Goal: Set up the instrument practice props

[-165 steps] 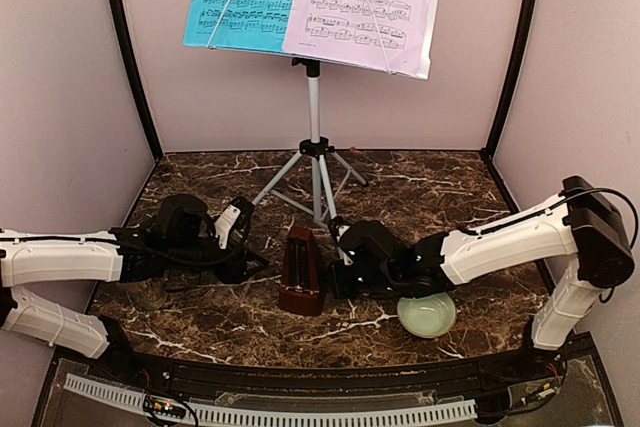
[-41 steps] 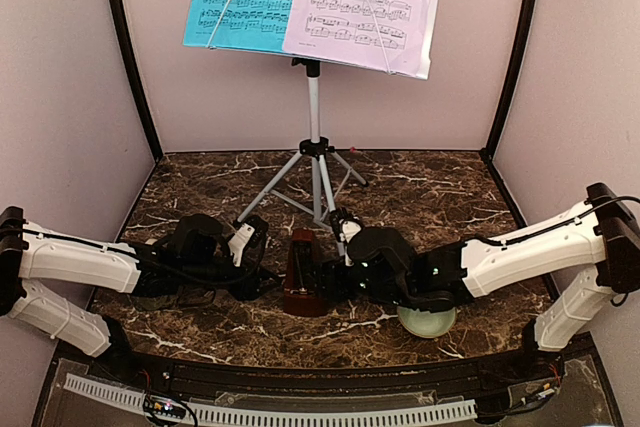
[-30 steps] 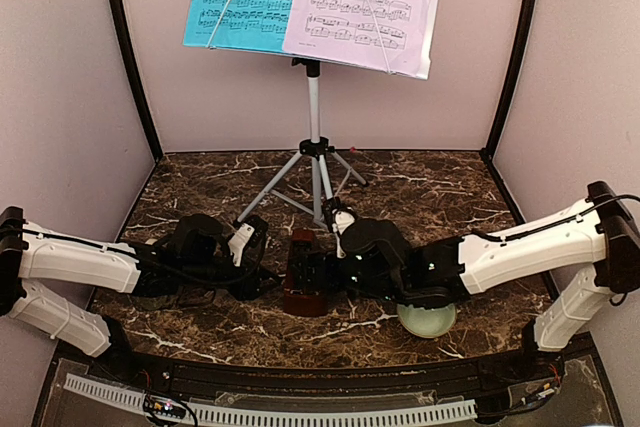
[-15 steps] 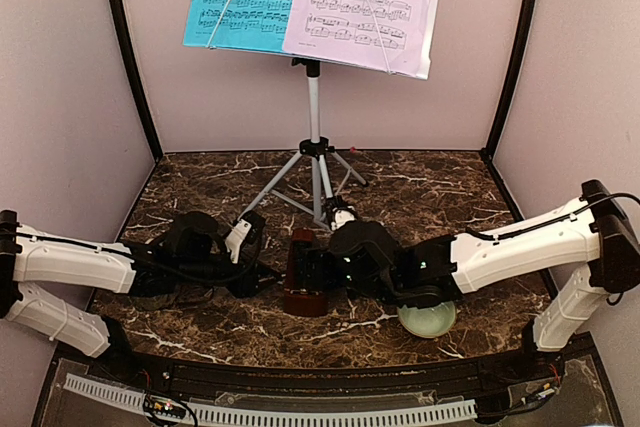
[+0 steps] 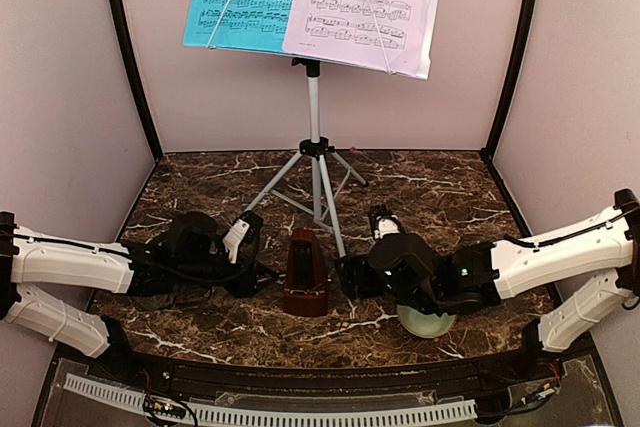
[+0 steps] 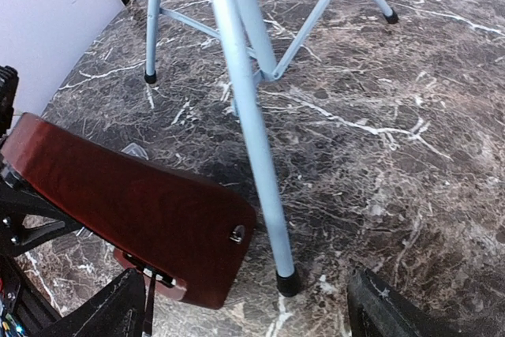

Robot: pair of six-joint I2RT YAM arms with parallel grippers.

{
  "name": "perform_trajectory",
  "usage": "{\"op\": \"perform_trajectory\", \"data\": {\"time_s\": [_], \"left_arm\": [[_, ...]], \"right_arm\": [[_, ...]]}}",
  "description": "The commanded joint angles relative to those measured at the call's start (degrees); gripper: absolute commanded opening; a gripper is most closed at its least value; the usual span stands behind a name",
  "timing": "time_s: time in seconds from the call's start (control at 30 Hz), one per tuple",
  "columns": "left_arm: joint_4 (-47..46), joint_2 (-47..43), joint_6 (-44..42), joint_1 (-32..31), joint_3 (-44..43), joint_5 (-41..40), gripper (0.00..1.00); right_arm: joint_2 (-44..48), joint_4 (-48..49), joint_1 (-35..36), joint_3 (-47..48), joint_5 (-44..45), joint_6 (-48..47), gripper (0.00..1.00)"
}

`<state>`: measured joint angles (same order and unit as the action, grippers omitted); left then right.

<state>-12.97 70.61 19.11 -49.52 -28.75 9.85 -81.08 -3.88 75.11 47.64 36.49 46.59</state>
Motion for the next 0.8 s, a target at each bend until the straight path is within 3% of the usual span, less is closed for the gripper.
{"op": "perform_trajectory", "data": {"time_s": [0.0, 0.17, 0.37, 0.57, 0.77], "left_arm": [[2.65, -3.78, 3.01, 2.33, -1.25, 0.04, 0.49], [7.57, -8.73, 6.26, 11.64, -2.47, 0.92, 0.54], [19.60, -11.77, 4.25, 18.14, -10.53, -6.63, 0.72], [23.54, -12.24, 2.56, 25.21, -15.90, -2.89, 0.77], [26.40, -10.19, 0.06, 27.06, -24.00, -0.44, 0.81]], "right_arm": [[5.54, -1.40, -1.47, -5.27, 2.02, 3.79, 0.89], [10.35, -0.74, -3.32, -8.99, 1.15, 4.19, 0.88], [15.49, 1.31, -6.17, -10.35, -2.17, 2.39, 0.90], [24.72, 4.58, -11.05, -12.55, -6.63, -1.70, 1.00], [30.56, -0.93, -18.58, -7.76, -11.24, -9.07, 1.00]]}}
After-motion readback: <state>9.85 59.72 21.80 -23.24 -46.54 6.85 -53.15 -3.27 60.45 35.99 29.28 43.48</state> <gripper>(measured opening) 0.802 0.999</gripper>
